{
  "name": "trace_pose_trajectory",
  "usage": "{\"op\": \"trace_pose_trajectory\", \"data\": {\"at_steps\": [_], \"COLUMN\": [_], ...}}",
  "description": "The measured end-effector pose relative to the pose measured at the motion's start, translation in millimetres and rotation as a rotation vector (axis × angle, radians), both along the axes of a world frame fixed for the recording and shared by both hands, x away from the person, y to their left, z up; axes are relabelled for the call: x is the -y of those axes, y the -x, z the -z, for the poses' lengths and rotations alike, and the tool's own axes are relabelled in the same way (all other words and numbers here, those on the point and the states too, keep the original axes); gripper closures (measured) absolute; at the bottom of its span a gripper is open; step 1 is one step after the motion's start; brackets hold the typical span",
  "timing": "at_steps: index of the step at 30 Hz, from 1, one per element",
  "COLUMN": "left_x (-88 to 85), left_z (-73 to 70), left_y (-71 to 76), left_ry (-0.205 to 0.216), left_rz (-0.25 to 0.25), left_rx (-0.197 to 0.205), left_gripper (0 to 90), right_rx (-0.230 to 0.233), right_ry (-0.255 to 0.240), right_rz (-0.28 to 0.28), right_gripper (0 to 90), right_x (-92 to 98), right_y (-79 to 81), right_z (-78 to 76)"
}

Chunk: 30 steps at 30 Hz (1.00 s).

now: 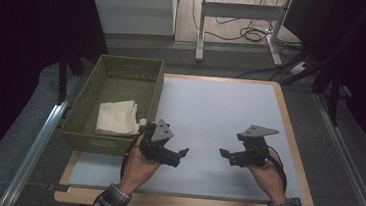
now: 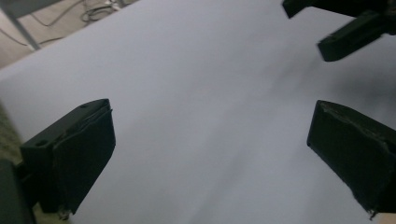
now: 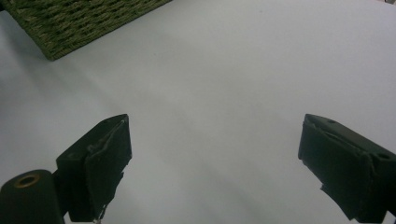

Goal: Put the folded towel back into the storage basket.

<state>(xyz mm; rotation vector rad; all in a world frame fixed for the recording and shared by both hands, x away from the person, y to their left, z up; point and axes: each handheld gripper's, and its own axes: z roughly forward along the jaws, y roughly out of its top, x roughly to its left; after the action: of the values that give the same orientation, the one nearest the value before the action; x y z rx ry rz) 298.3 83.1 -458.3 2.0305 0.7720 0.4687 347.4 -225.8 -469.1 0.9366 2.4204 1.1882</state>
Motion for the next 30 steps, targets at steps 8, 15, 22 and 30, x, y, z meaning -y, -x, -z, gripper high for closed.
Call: {"op": "trace_pose_trajectory", "data": {"at_steps": [8,15,22,30], "left_x": [17.6,24.2,21.3,12.0], "left_z": [14.0,33.0,59.6,75.2], "left_y": [2.2,6.8,11.3,14.2], "left_ry": [0.041,0.043,0.029,0.007], "left_rz": [0.053,0.067,0.046,0.013], "left_rx": [-0.034,-0.054,-0.084,-0.116], "left_gripper": [0.8,0.7,0.7,0.9], "right_rx": [-0.003,0.0,-0.008,-0.015], "right_ry": [-0.018,-0.029,-0.007,0.004], "right_rz": [0.021,0.038,0.056,0.061], "right_gripper": [9.7,9.7,9.7,9.7], "right_x": [18.7,32.4,43.6,49.7], "right_y": [10.1,20.0,31.2,37.7], "right_z": [1.8,5.7,24.2,41.1]}}
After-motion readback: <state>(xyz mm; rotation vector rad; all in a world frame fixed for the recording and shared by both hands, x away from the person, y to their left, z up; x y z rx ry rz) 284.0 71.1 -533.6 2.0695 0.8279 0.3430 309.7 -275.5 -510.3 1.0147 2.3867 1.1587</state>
